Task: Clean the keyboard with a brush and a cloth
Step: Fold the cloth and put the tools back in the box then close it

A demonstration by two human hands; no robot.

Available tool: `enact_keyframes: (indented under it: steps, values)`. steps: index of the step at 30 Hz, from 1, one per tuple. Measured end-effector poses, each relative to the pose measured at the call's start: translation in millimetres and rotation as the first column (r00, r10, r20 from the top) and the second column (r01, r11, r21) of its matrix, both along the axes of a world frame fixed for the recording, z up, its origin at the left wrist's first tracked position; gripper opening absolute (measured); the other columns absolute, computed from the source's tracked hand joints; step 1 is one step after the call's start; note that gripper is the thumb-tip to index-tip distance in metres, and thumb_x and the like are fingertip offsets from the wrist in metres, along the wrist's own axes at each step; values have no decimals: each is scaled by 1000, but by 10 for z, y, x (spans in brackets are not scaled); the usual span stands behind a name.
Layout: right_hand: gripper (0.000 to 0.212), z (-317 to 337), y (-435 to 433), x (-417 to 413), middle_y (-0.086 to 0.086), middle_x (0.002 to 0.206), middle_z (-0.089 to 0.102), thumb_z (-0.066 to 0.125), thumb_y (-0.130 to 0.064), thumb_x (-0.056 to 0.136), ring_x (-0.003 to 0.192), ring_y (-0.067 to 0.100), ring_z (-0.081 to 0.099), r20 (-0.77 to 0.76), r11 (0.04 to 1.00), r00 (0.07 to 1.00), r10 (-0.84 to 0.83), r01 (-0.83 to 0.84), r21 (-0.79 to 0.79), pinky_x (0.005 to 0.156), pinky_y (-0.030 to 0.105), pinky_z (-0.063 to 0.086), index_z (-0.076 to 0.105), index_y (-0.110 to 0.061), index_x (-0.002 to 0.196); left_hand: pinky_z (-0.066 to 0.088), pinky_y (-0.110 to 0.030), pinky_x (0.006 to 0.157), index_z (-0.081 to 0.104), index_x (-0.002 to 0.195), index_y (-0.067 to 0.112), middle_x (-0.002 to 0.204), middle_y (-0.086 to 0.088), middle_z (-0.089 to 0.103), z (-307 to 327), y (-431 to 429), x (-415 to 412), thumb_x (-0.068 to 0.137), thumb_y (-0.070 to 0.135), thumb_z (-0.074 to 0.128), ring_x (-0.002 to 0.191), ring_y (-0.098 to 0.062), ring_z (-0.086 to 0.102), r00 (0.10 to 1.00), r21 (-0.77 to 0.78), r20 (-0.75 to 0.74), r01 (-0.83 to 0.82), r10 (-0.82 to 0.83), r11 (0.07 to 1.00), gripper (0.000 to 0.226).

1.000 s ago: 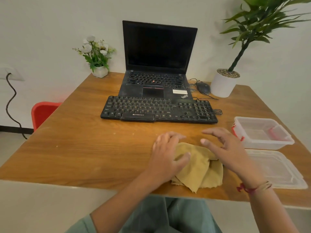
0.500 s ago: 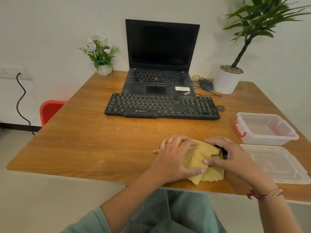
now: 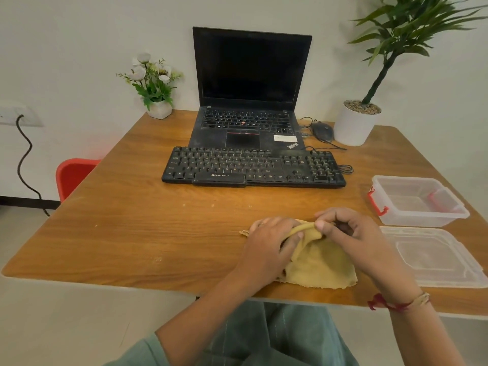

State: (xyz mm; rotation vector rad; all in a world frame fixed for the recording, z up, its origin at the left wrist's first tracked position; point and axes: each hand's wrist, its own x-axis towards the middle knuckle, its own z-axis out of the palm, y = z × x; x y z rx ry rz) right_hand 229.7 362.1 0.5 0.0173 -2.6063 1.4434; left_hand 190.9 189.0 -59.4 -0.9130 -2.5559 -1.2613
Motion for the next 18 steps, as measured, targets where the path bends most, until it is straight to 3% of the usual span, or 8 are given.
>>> enact_keyframes:
  steps: [4, 7, 10, 13, 14, 16, 18]
  values:
    - [19, 133, -101, 22, -4, 97, 70, 57, -28, 89, 91, 7, 63, 20, 990, 1000, 7, -4, -140, 75, 22, 52, 69, -21, 103, 37, -25, 76, 60, 99, 23, 83, 18, 55, 45, -46, -43, 99, 38, 34, 80, 0, 50, 999, 148, 40, -35, 29, 988, 30]
    - [44, 167, -146, 56, -5, 106, 70, 75, -32, 78, 99, 8, 65, 58, 963, 984, 167, -150, -224, 79, 19, 53, 61, -20, 118, 42, -32, 61, 58, 92, 16, 75, 7, 55, 216, -81, -90, 100, 37, 35, 69, -10, 50, 1000, 268, 13, -2, -1, 963, 33]
    - [42, 170, -171, 70, -12, 102, 70, 78, -28, 77, 95, 6, 66, 62, 965, 976, 211, -197, -173, 76, 19, 53, 62, -22, 115, 47, -38, 59, 60, 94, 13, 74, 1, 59, 439, -116, -156, 102, 31, 39, 65, -16, 55, 998, 321, 29, 35, -46, 946, 29]
    - [16, 229, -205, 43, -9, 97, 70, 59, -19, 91, 89, 7, 65, 20, 991, 996, 91, -89, -103, 76, 28, 55, 66, -24, 105, 49, -40, 65, 62, 93, 12, 78, -3, 63, 678, -175, -237, 101, 31, 41, 70, -17, 58, 994, 265, 84, 40, -64, 963, 30]
    - [17, 238, -201, 30, -6, 95, 70, 54, -16, 95, 90, 10, 64, 14, 994, 999, 46, -44, -96, 80, 35, 53, 68, -24, 102, 50, -38, 67, 64, 92, 14, 78, -1, 64, 753, -212, -279, 101, 32, 42, 72, -15, 60, 992, 210, 108, 41, -65, 977, 30]
    - [26, 289, -200, 25, 1, 95, 71, 49, -12, 97, 92, 19, 65, 39, 984, 999, 9, -1, -179, 87, 45, 50, 71, -24, 97, 52, -29, 68, 65, 87, 18, 78, 5, 65, 907, -323, -387, 102, 31, 45, 71, -10, 60, 977, 144, 191, 65, -93, 987, 27]
    - [28, 393, -204, 37, 13, 98, 70, 47, -11, 97, 92, 27, 65, 116, 938, 992, 52, -8, -347, 89, 48, 48, 73, -22, 95, 48, -23, 61, 65, 79, 7, 72, 0, 62, 1063, -446, -495, 101, 30, 47, 63, -13, 56, 916, 197, 349, 135, -198, 971, 36]
